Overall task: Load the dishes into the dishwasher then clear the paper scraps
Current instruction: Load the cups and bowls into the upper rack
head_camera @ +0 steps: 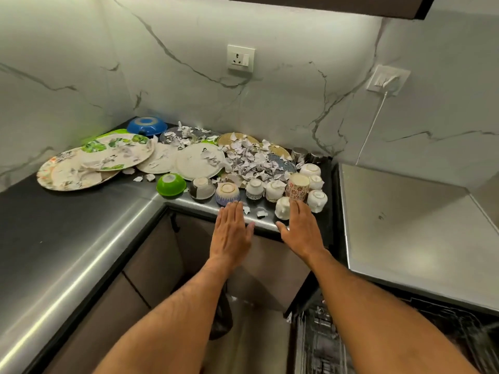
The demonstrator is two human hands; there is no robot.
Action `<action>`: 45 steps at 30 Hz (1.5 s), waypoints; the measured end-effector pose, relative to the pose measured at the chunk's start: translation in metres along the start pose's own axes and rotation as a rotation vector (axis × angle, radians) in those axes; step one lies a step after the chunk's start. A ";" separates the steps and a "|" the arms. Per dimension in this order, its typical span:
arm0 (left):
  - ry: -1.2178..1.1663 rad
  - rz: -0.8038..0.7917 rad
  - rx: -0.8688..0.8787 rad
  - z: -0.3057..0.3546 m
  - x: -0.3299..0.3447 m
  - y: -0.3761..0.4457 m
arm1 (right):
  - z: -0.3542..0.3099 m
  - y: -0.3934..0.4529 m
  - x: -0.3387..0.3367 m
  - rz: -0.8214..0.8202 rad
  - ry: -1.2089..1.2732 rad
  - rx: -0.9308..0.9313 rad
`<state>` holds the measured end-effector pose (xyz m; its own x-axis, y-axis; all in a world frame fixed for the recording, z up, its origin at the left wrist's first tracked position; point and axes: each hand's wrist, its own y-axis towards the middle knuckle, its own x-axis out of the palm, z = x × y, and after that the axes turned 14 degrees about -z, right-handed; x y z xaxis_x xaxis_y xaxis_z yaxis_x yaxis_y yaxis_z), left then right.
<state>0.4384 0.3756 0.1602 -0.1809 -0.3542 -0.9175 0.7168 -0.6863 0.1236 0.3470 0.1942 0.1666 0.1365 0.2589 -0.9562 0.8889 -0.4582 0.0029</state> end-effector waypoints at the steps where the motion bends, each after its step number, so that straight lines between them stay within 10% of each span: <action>1: -0.013 -0.016 0.021 -0.002 0.003 0.013 | 0.003 0.006 0.002 -0.004 -0.002 0.016; 18: -0.102 -0.409 0.397 -0.026 0.091 0.171 | 0.036 0.100 0.054 -0.108 0.204 0.304; 45: -0.365 -0.353 0.569 0.014 0.113 0.135 | 0.039 0.049 0.058 0.242 0.357 0.284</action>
<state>0.5057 0.2344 0.0788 -0.6171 -0.1727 -0.7677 0.1357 -0.9844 0.1123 0.3812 0.1539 0.0999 0.5082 0.3686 -0.7784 0.6663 -0.7409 0.0842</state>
